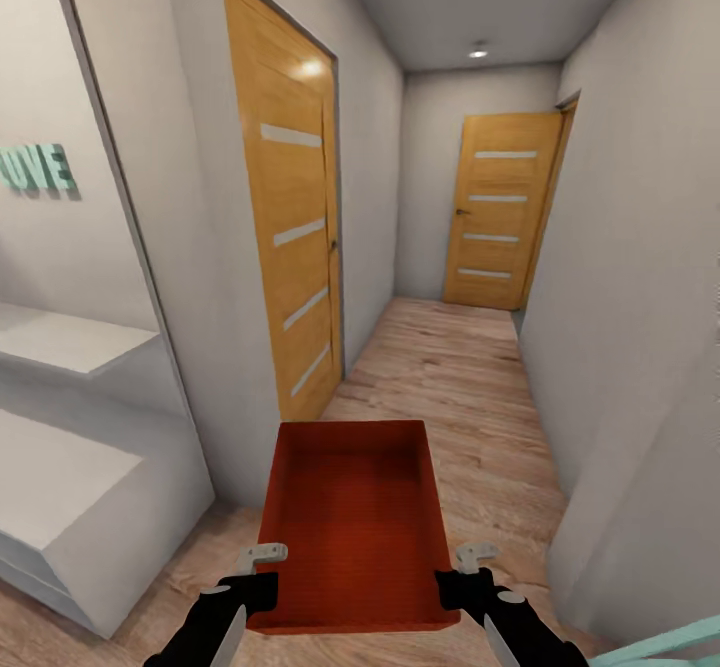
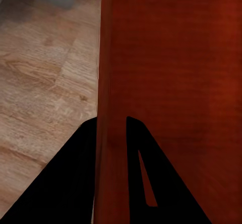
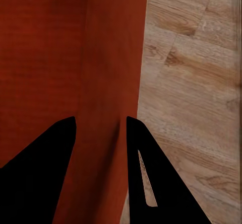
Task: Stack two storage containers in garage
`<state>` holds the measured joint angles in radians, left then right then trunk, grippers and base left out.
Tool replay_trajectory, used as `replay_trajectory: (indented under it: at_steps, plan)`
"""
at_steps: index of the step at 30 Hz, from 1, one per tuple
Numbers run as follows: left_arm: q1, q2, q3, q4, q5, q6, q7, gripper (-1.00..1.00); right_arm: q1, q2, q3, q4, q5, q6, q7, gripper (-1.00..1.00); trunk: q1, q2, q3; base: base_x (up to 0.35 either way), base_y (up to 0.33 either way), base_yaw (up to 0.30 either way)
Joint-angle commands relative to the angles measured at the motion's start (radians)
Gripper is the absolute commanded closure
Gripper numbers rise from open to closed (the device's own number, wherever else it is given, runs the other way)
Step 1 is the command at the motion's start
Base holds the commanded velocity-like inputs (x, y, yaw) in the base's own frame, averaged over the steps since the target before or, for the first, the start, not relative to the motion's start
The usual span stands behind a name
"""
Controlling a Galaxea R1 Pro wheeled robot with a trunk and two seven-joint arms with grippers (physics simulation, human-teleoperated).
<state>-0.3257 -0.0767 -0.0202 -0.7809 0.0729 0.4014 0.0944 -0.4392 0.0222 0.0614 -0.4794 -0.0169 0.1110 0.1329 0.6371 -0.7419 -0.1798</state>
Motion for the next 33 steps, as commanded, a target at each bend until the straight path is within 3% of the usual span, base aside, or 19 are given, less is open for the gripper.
replay_trajectory:
  at_steps: [1,33]
  plan:
    - [0.000,0.008,-0.001,0.000,-0.016,0.008,0.016,1.00,-0.001,-0.001,0.008,-0.021,-0.015,-0.024,0.024,1.00,0.001,-0.001,-0.002,0.329,0.084,-0.271]
    - [0.000,0.007,-0.001,0.000,-0.016,0.008,0.016,1.00,-0.001,-0.001,0.008,-0.021,-0.014,-0.023,0.024,1.00,0.001,-0.001,-0.002,0.329,0.068,-0.272]
